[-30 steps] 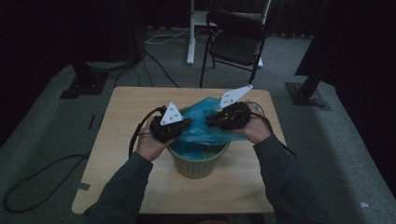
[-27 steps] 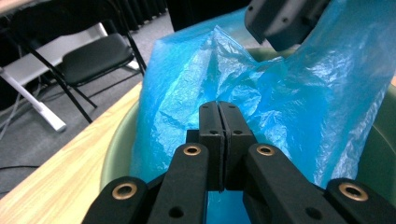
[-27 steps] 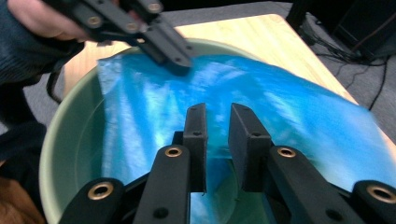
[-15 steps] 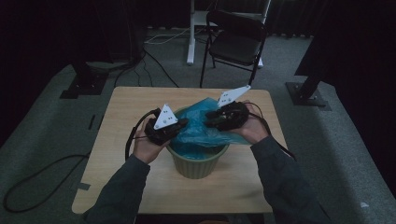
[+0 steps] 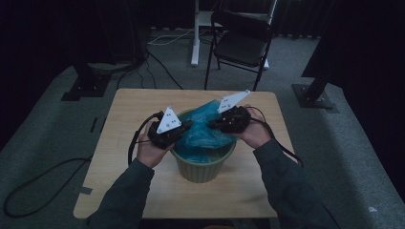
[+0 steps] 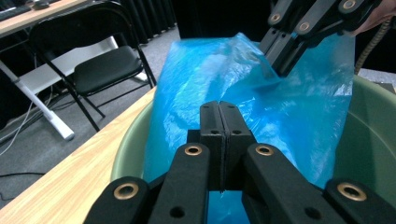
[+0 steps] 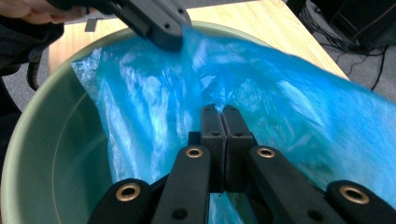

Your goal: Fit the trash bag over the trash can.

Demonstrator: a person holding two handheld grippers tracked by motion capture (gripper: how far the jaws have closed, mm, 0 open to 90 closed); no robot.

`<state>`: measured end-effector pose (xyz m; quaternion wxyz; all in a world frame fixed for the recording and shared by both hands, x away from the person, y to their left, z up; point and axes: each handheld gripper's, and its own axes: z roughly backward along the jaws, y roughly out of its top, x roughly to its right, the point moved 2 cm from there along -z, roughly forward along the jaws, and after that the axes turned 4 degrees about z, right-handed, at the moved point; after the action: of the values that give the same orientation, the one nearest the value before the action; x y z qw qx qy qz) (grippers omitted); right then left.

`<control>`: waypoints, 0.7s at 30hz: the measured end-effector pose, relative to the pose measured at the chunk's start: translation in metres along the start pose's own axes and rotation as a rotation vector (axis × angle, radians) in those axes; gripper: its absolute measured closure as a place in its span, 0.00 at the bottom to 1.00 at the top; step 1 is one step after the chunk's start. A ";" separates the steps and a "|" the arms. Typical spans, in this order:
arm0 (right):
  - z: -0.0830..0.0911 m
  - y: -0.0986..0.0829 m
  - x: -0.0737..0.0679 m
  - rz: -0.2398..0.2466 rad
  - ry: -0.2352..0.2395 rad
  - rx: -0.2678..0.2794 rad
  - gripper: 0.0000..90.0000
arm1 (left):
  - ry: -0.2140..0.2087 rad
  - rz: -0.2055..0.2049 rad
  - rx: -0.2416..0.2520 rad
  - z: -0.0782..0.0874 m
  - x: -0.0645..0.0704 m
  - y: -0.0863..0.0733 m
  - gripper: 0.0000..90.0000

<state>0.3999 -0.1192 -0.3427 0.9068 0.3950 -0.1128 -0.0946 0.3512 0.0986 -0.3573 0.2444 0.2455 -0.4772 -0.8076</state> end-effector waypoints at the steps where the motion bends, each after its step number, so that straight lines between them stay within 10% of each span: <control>1: 0.001 0.000 0.000 -0.003 -0.005 -0.002 1.00 | 0.001 0.006 0.004 0.001 -0.001 -0.001 0.99; 21: 0.027 -0.025 0.015 -0.105 -0.088 -0.061 0.99 | 0.066 0.123 -0.005 0.027 -0.030 -0.038 1.00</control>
<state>0.4050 -0.1589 -0.3410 0.9063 0.3681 -0.1285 -0.1628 0.3504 0.1513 -0.3751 0.3097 0.2415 -0.4812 -0.7837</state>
